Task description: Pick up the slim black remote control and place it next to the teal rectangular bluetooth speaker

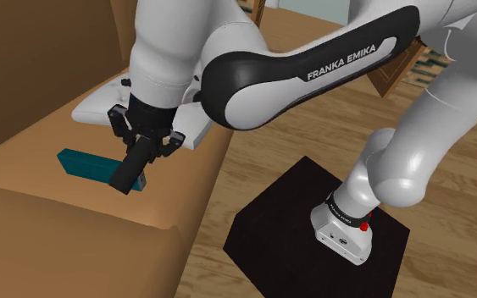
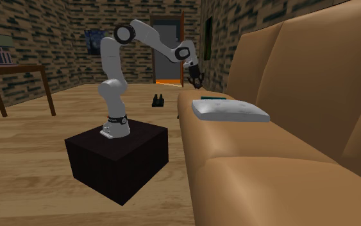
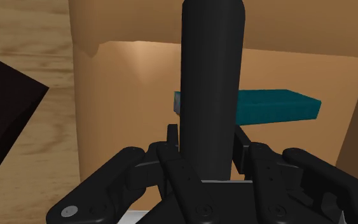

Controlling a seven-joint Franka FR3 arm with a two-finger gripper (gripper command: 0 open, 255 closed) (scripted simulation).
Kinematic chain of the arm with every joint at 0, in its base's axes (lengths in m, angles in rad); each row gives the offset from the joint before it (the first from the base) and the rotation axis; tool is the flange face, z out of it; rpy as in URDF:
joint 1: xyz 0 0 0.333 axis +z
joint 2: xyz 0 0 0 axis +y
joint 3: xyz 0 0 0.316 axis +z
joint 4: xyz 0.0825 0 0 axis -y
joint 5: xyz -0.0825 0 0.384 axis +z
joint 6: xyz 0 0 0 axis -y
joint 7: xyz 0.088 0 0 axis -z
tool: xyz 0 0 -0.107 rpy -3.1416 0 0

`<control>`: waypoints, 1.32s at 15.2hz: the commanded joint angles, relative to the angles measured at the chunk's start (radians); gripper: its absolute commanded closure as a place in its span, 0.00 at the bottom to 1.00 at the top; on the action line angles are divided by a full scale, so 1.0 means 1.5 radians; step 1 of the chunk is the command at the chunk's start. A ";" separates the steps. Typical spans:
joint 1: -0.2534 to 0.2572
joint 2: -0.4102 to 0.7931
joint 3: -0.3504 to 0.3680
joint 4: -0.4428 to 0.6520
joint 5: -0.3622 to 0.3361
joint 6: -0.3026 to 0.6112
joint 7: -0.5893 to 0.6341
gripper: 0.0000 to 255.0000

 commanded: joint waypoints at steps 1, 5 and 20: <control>0.016 0.027 0.015 0.030 -0.027 -0.011 0.045 1.00; 0.043 0.066 0.029 0.066 -0.066 -0.021 0.103 1.00; 0.056 0.130 0.012 0.001 -0.139 0.092 0.163 1.00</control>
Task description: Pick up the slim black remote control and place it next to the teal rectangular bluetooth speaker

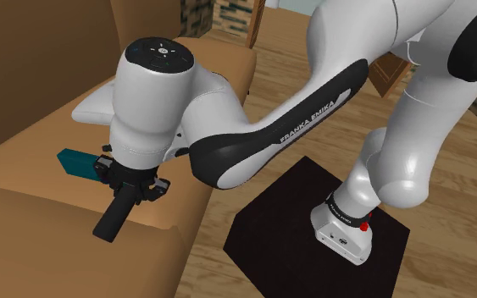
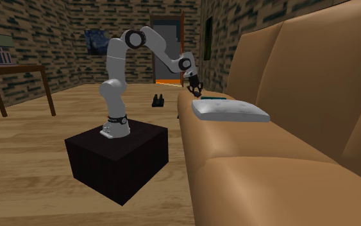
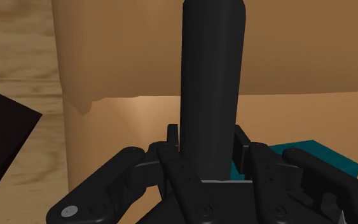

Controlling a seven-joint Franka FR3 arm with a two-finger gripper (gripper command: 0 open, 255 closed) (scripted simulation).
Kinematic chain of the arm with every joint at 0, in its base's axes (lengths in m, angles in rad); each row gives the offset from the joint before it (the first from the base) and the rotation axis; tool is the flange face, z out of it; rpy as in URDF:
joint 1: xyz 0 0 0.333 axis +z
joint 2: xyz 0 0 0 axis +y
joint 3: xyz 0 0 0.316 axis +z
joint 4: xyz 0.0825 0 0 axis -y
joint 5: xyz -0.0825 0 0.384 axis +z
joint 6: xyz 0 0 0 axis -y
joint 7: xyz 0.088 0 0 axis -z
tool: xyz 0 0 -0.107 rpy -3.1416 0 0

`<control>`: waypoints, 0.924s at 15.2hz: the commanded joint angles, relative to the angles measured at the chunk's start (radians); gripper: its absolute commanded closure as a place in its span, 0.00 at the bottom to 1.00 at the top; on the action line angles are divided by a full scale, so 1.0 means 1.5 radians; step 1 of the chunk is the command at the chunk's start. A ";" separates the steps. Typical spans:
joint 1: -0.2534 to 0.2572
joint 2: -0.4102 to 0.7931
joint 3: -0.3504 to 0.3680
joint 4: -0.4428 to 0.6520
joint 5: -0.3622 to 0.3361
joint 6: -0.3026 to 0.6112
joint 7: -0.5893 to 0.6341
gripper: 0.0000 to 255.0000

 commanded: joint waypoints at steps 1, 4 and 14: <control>0.003 0.010 -0.003 -0.005 -0.012 0.014 0.010 1.00; 0.008 0.026 -0.010 -0.014 -0.031 0.035 0.025 1.00; 0.017 0.051 -0.022 -0.023 -0.060 0.063 0.048 1.00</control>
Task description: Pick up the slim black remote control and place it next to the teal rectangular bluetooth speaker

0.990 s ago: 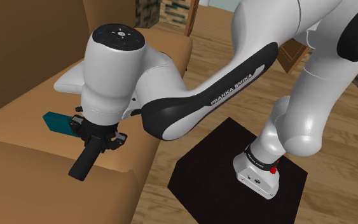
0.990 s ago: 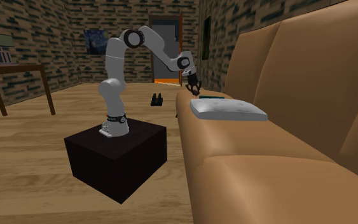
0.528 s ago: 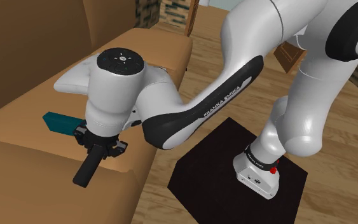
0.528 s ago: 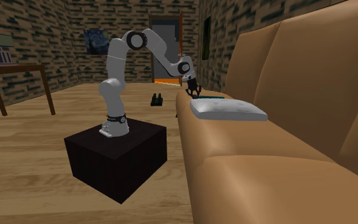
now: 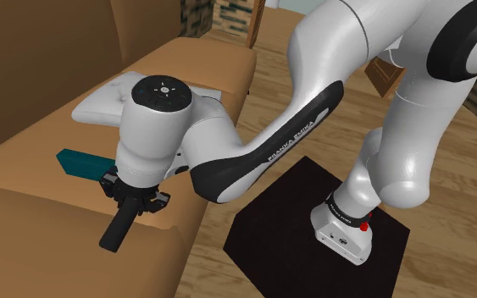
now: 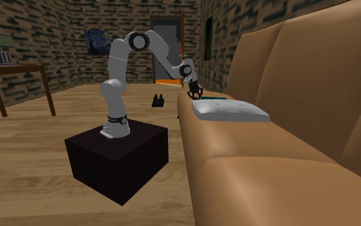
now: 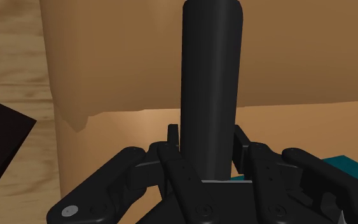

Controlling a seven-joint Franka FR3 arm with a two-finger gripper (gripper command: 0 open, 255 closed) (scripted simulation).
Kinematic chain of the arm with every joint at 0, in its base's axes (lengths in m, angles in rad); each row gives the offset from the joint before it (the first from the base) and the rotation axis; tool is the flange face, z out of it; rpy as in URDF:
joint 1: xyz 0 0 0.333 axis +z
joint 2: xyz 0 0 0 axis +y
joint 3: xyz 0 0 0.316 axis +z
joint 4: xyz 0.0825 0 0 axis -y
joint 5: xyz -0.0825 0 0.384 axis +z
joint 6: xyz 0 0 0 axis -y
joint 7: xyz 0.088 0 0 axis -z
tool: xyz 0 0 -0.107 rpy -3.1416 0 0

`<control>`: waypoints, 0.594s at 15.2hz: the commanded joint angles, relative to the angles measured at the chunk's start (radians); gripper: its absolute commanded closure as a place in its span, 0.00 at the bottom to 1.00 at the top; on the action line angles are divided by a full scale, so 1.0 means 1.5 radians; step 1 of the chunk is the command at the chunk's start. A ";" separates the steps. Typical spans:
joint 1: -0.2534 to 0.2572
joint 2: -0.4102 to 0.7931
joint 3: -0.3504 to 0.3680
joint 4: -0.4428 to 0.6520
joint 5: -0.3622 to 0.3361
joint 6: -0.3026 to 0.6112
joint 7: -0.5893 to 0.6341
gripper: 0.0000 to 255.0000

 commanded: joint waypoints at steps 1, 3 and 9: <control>0.000 0.001 0.000 0.000 0.000 0.000 0.000 1.00; 0.000 0.001 0.000 0.000 0.000 0.000 0.000 0.00; -0.006 -0.020 0.009 -0.004 0.019 -0.013 -0.012 0.00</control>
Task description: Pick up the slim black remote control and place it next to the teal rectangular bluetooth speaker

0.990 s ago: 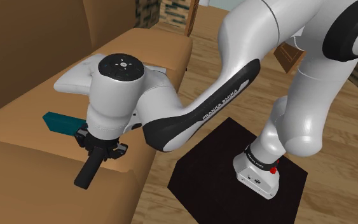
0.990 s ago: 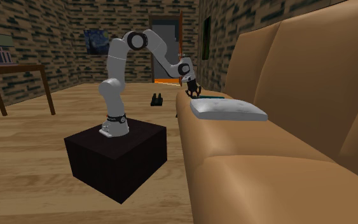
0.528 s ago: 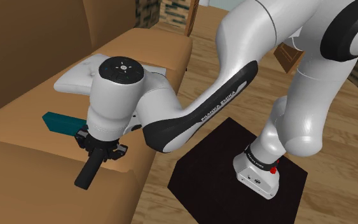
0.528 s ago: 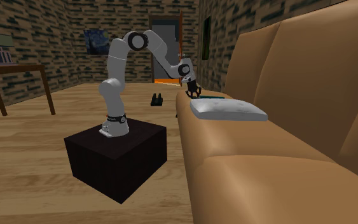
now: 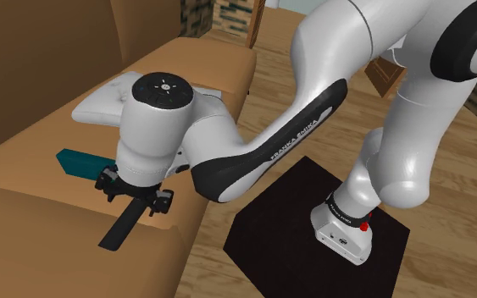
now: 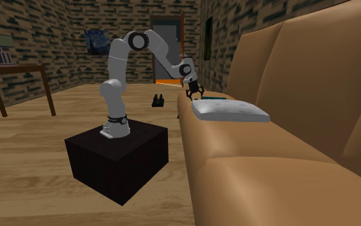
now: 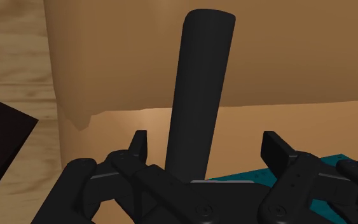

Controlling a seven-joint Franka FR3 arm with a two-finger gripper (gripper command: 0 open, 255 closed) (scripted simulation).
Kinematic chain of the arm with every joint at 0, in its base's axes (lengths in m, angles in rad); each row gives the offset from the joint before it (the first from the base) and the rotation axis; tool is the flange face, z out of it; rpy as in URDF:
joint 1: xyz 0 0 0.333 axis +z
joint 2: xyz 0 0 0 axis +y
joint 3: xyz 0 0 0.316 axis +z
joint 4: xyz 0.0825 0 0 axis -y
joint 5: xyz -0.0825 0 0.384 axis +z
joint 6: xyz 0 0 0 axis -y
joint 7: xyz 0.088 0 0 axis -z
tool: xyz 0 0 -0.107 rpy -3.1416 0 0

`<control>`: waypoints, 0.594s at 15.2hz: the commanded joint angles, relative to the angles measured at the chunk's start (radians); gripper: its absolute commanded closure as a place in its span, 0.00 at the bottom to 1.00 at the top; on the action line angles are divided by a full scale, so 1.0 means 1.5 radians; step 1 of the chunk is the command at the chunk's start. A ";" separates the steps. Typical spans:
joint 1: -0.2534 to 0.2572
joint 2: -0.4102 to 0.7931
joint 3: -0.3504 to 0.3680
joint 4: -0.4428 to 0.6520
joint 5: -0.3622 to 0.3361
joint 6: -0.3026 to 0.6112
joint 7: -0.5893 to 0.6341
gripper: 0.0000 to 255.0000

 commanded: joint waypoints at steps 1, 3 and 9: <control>-0.010 -0.032 0.013 -0.005 0.030 -0.020 -0.020 0.00; -0.018 -0.067 0.025 -0.008 0.064 -0.046 -0.043 0.00; -0.018 -0.067 0.025 -0.008 0.064 -0.046 -0.043 0.00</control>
